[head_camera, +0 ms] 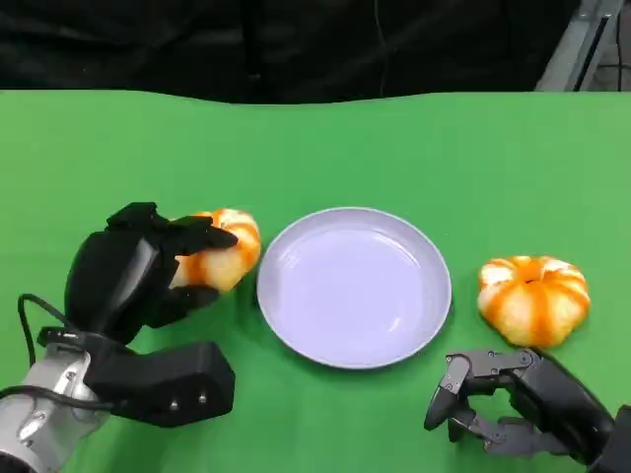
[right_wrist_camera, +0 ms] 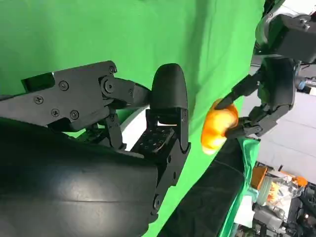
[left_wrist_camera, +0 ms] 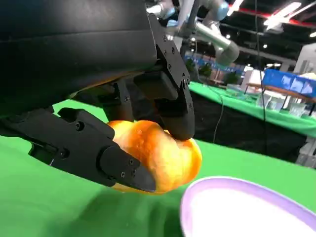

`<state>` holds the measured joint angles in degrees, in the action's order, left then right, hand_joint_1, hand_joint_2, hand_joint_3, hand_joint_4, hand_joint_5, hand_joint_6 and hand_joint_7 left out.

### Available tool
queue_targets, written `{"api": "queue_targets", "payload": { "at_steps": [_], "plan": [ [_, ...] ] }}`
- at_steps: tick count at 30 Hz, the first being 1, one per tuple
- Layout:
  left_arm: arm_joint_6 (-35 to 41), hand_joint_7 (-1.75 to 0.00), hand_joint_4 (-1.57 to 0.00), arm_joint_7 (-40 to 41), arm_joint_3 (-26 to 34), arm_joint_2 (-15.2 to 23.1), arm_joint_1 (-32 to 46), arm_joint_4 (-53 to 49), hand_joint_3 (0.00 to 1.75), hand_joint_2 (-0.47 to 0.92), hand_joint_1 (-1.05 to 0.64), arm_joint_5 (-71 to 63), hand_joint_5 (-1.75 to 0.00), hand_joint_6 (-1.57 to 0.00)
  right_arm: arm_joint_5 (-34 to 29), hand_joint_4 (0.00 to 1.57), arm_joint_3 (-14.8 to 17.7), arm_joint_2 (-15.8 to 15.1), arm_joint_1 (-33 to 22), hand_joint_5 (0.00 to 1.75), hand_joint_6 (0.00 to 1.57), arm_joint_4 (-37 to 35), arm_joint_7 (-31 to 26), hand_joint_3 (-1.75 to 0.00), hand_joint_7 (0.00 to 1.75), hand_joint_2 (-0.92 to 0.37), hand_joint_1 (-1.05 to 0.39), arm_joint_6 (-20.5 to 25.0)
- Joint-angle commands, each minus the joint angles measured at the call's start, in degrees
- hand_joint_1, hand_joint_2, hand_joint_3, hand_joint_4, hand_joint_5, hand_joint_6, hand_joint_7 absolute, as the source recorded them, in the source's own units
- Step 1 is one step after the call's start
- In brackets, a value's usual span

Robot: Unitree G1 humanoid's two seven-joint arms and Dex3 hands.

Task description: Grasp the bread from the table and place it into the plate.

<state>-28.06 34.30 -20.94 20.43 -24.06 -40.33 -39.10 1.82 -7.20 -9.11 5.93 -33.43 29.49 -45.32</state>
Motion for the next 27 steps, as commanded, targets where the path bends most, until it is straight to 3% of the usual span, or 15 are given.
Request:
{"api": "queue_targets", "payload": {
  "at_steps": [1, 7, 11, 26, 27],
  "plan": [
    [-0.1, -0.75, -0.62, 0.9, 1.1, 1.3, 1.3, 3.4, 0.0, 0.87, -0.12, -0.8, -1.4, -0.83, 0.6, 0.72, 0.2, -0.4, -0.1, 1.58, 0.83, -0.6, 0.3, -0.57, 1.07, -0.86, -0.06, -0.4],
    [0.3, -0.76, -0.63, 0.9, 1.3, 1.4, 1.8, 5.3, 0.0, 0.87, -0.13, -1.7, -1.4, -0.82, 0.6, 0.72, 0.2, -0.4, -0.1, 1.58, 0.83, -0.7, 0.2, -0.59, 1.07, -0.85, -0.06, -0.4],
    [-0.1, -0.77, -0.62, 0.2, 1.9, 0.5, 3.0, 11.9, 0.0, 0.87, -0.14, -1.8, -1.4, -0.83, 0.1, 0.72, 0.1, -0.4, -0.2, 1.58, 0.83, -0.5, -0.1, -0.6, 1.08, -0.85, -0.05, -0.2],
    [-1.4, -0.72, -0.67, -3.7, 1.4, -2.5, 1.8, 14.0, 0.0, 0.87, -0.11, -0.8, -1.4, -0.88, -0.2, 0.72, 0.0, -0.1, 0.1, 1.58, 0.82, -0.7, -0.5, -0.61, 1.08, -0.84, -0.06, -0.2],
    [-1.7, -0.65, -0.68, -4.5, 0.9, -3.0, 1.4, 13.7, 0.0, 0.87, -0.11, -0.6, -1.33, -0.9, -0.3, 0.72, 0.0, -0.2, 0.1, 1.58, 0.83, -0.7, -0.6, -0.61, 1.09, -0.84, -0.07, -0.2]
  ]
}}
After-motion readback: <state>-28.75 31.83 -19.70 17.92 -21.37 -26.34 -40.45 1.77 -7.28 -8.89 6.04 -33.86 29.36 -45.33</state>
